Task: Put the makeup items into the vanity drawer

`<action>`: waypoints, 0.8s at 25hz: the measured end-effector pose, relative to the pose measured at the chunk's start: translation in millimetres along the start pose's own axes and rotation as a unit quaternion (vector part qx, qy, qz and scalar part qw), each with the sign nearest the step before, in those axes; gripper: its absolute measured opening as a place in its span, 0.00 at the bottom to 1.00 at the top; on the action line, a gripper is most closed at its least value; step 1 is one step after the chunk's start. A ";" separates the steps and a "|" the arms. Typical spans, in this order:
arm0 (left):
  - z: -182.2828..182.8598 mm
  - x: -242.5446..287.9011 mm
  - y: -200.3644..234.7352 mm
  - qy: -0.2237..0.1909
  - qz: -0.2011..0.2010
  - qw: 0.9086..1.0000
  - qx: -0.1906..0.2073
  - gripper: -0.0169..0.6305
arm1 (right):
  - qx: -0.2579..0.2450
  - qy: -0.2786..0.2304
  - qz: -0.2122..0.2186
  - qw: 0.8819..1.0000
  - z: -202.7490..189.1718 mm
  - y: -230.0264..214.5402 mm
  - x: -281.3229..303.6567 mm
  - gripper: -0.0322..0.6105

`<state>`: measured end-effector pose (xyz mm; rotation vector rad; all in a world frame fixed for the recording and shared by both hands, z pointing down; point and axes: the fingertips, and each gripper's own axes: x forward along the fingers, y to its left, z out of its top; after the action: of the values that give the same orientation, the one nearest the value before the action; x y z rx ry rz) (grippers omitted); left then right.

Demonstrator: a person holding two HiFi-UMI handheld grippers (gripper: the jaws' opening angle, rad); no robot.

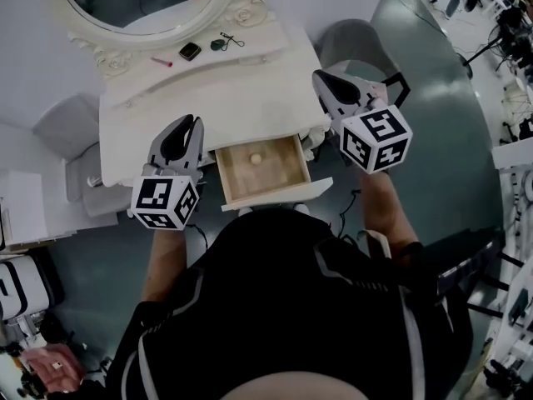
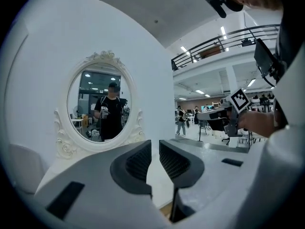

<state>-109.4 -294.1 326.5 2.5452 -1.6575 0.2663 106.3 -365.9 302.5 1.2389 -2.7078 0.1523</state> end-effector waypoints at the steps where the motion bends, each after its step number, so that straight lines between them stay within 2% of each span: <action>1: 0.9 0.7 0.8 0.000 0.000 1.000 -0.003 0.11 | -0.001 0.001 0.000 1.000 0.3 0.6 1.3 0.06; 5: 4.3 3.4 6.5 -0.005 0.008 1.000 -0.020 0.04 | 0.003 0.001 -0.002 1.000 0.1 -1.0 3.2 0.06; 9: 8.8 5.4 11.8 -0.004 0.016 1.000 -0.025 0.04 | -0.006 0.006 -0.006 1.000 0.0 -2.3 4.3 0.06; 14: 18.7 6.7 16.8 -0.021 0.023 0.999 -0.036 0.03 | -0.007 0.005 -0.014 1.000 0.2 -7.3 7.2 0.06; 20: 28.7 7.7 14.3 -0.032 0.012 0.998 -0.059 0.03 | -0.016 0.011 -0.017 1.000 2.0 -11.9 4.3 0.06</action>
<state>-116.7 -311.7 299.5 2.4731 -1.6731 0.0852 112.4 -377.2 301.7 1.2655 -2.6595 0.1166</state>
